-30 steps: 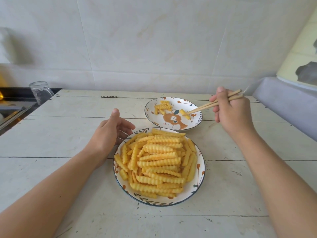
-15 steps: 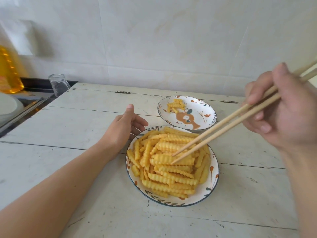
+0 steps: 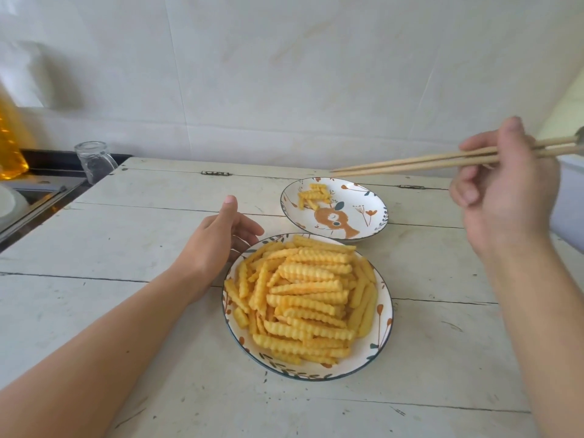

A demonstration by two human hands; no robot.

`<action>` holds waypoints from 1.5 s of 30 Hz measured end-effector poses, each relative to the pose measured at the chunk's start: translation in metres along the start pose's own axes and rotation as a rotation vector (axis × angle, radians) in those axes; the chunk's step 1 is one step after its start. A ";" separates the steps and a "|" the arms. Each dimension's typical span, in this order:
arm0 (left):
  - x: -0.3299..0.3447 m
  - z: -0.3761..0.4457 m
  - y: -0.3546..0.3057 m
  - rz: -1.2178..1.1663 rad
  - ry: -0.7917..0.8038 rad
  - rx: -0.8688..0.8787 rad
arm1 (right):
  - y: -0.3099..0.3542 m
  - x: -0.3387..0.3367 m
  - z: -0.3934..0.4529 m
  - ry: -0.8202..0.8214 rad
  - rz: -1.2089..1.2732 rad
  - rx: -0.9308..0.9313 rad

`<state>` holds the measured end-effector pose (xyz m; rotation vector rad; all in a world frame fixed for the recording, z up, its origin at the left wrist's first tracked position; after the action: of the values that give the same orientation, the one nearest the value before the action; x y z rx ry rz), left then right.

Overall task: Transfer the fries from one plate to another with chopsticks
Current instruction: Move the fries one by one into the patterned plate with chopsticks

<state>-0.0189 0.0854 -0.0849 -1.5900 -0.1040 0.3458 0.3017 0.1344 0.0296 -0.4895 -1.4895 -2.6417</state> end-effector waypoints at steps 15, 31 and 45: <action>-0.001 0.001 0.001 -0.007 0.001 0.007 | -0.077 0.021 -0.019 0.269 -0.547 -0.175; 0.000 0.000 -0.001 -0.013 0.006 0.001 | -0.042 0.016 -0.004 0.097 -0.179 -0.118; 0.000 0.000 -0.001 0.013 -0.002 0.008 | 0.015 0.002 -0.007 0.327 0.064 0.063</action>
<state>-0.0187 0.0852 -0.0844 -1.5832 -0.0939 0.3569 0.3010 0.1209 0.0393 -0.0906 -1.4231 -2.4673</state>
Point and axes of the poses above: each hand's wrist, its own z-axis towards the middle knuckle, its own x-axis out of the palm, y = z × x, the point moved 2 cm from there along z, towards the middle knuckle, and after that the axes turned 1 degree about -x, right-handed, at the moved point
